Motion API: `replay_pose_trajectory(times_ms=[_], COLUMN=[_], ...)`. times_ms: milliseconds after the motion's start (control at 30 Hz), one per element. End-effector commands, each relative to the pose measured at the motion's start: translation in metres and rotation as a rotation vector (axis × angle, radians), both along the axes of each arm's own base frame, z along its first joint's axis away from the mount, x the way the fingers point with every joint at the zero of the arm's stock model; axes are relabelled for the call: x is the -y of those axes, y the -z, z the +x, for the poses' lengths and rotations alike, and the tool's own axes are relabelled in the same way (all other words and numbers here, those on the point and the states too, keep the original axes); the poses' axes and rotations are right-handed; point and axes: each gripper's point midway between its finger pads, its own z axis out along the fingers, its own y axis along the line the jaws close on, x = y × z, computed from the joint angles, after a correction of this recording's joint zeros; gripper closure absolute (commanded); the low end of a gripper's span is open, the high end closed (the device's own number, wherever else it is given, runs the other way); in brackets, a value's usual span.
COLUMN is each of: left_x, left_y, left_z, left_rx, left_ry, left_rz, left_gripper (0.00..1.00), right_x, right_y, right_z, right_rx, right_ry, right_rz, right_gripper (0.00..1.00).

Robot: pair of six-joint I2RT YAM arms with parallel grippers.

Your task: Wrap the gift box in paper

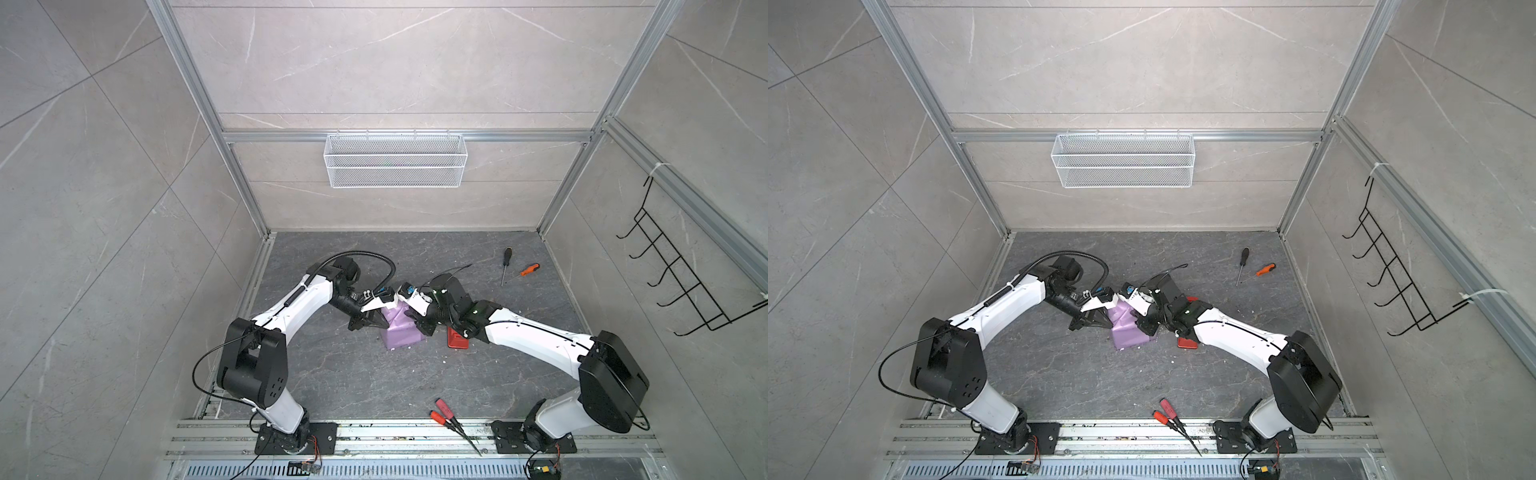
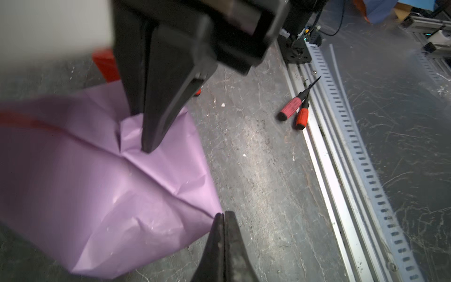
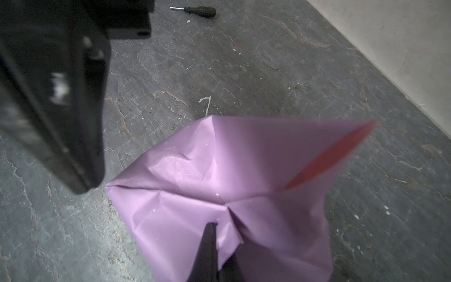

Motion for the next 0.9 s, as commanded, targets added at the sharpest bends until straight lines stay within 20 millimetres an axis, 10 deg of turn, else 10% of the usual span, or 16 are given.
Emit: replay_pose_trajectory(times_ms=[0, 867], left_x=[0.013, 0.019], left_y=[-0.045, 0.043], left_z=[-0.012, 0.013], left_rx=[-0.021, -0.119], left_ry=[0.041, -0.092], left_rz=[-0.154, 0.039], left_gripper=[0.97, 0.98], right_x=[0.016, 0.008], right_y=[0.037, 0.031], right_z=[-0.008, -0.008], right_rx=[-0.067, -0.066], right_ry=[0.029, 0.019], right_rz=[-0.101, -0.046], right_gripper=[1.0, 1.0])
